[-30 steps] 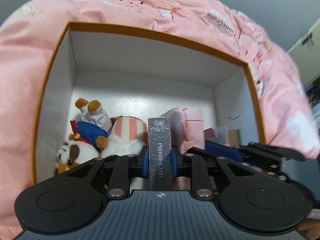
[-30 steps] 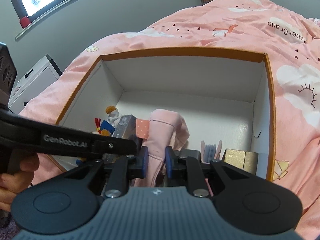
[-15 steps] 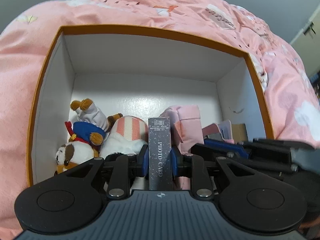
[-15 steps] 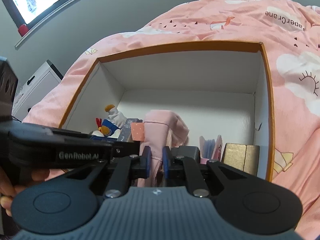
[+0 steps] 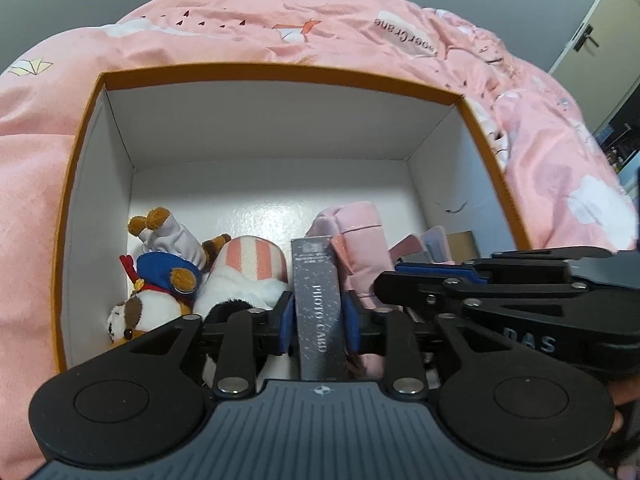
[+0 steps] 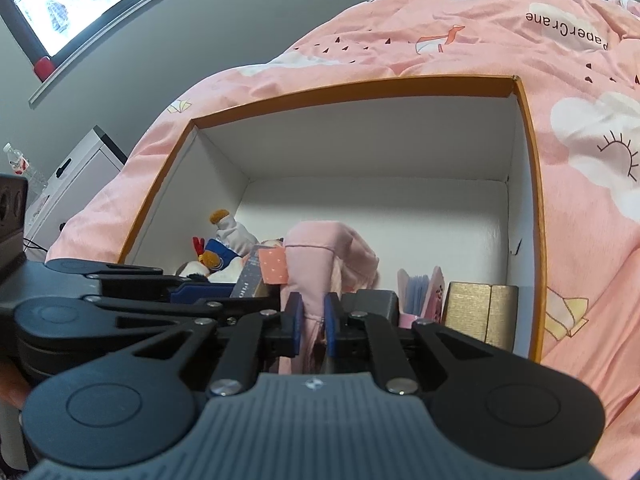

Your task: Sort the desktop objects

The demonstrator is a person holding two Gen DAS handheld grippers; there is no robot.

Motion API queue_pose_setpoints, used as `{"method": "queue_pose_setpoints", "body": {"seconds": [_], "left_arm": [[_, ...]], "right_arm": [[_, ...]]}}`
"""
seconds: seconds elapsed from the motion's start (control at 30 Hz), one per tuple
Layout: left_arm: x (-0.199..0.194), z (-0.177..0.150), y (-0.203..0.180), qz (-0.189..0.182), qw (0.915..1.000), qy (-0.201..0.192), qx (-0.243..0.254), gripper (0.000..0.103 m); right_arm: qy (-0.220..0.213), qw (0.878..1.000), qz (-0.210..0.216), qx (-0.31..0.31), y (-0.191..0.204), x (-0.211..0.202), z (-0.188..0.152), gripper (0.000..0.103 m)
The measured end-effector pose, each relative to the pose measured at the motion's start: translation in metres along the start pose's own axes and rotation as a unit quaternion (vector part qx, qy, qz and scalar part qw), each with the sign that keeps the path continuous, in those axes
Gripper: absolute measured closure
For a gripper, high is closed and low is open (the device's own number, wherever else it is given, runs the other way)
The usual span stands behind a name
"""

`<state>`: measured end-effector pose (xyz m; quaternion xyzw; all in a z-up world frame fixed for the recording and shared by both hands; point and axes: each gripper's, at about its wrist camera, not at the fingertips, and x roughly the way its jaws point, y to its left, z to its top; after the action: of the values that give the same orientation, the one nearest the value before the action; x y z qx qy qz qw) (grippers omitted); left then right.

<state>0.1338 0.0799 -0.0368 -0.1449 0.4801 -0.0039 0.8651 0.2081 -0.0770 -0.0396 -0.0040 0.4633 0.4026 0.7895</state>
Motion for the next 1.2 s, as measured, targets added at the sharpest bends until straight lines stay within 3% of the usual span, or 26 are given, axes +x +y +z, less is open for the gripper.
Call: {"method": "queue_pose_setpoints", "body": {"seconds": [0.07, 0.13, 0.37, 0.6, 0.67, 0.8, 1.0, 1.2], "left_arm": [[-0.007, 0.000, 0.003, -0.015, 0.9999, 0.000, -0.004, 0.055], [-0.015, 0.000, 0.005, -0.032, 0.9995, -0.001, -0.008, 0.056], [-0.015, 0.001, 0.014, -0.055, 0.9980, 0.005, -0.031, 0.095], [-0.009, -0.002, 0.007, -0.071, 0.9972, 0.003, -0.024, 0.100], [-0.003, -0.003, 0.006, -0.082, 0.9959, 0.021, -0.032, 0.102], [0.015, -0.017, 0.000, -0.079, 0.9951, 0.050, -0.032, 0.103], [-0.006, -0.014, -0.004, -0.082, 0.9964, 0.019, -0.015, 0.103], [-0.023, -0.008, 0.002, -0.019, 0.9997, -0.017, -0.007, 0.103]], "right_arm": [[0.000, 1.000, 0.002, 0.002, -0.001, 0.000, 0.001, 0.091], [0.001, 1.000, 0.003, 0.000, -0.001, 0.001, 0.001, 0.091], [0.005, 1.000, 0.005, 0.000, 0.000, 0.000, 0.001, 0.091], [0.007, 1.000, 0.005, 0.004, -0.001, -0.001, 0.001, 0.092], [0.008, 1.000, 0.006, 0.006, -0.003, -0.001, 0.000, 0.092], [0.010, 1.000, 0.008, 0.008, -0.003, -0.001, 0.000, 0.092], [0.012, 1.000, 0.014, 0.013, -0.005, 0.000, 0.000, 0.093], [0.011, 1.000, 0.013, 0.012, -0.005, 0.000, 0.000, 0.093]]}}
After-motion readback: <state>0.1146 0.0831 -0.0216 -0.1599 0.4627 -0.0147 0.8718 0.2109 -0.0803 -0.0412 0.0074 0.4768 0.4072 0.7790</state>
